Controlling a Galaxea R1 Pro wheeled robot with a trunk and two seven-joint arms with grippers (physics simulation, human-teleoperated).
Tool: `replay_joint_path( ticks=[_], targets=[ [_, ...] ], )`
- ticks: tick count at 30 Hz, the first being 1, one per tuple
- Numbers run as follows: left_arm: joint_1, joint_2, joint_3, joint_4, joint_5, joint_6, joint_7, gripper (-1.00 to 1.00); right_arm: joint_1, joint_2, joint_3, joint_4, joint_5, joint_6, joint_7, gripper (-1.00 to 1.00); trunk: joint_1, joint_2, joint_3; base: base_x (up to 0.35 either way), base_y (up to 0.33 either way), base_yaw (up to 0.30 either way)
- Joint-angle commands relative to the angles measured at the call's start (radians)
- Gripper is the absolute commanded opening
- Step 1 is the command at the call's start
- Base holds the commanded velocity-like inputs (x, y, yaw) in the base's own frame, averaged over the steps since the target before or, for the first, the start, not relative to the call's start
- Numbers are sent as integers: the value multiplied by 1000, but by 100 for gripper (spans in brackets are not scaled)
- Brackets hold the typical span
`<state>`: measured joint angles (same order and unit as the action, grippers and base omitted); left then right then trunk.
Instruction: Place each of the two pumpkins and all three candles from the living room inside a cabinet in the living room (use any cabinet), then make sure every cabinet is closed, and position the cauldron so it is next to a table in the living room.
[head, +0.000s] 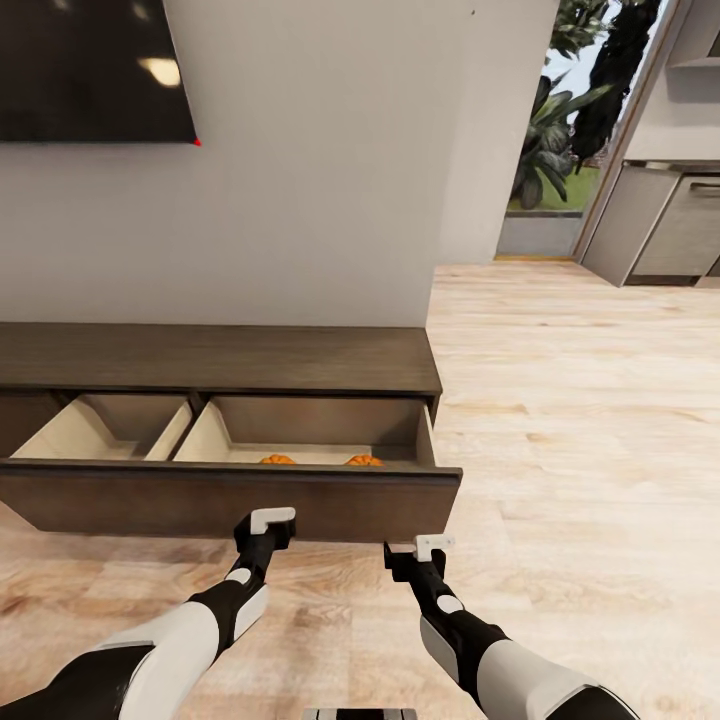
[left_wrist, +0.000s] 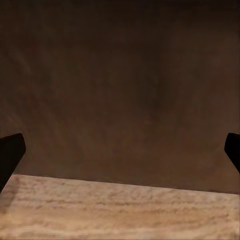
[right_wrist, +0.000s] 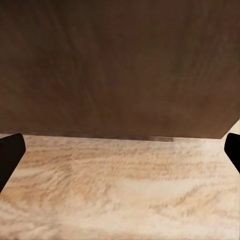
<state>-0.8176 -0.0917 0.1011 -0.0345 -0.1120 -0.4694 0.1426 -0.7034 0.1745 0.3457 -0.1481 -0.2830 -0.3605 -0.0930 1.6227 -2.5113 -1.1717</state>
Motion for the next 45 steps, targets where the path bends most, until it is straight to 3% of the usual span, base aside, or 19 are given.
replay_joint_path(
  ticks=[1,27,33,45],
  targets=[
    [-1,0,8,1,-11,-3,5,100,-1,0,9,1,-7,-3,-5,100,0,0,-1,0,0,0],
    [-1,1,8,4,-10,-5,5,100,-1,0,9,1,-7,-3,-5,100,0,0,-1,150,0,0],
    [-1,1,8,5,31,-5,4,100,-1,0,9,1,-7,-3,-5,100,0,0,-1,139,0,0],
    [-1,13,8,4,40,-5,4,100,-1,0,9,1,-7,-3,-5,100,0,0,-1,107,0,0]
  ],
)
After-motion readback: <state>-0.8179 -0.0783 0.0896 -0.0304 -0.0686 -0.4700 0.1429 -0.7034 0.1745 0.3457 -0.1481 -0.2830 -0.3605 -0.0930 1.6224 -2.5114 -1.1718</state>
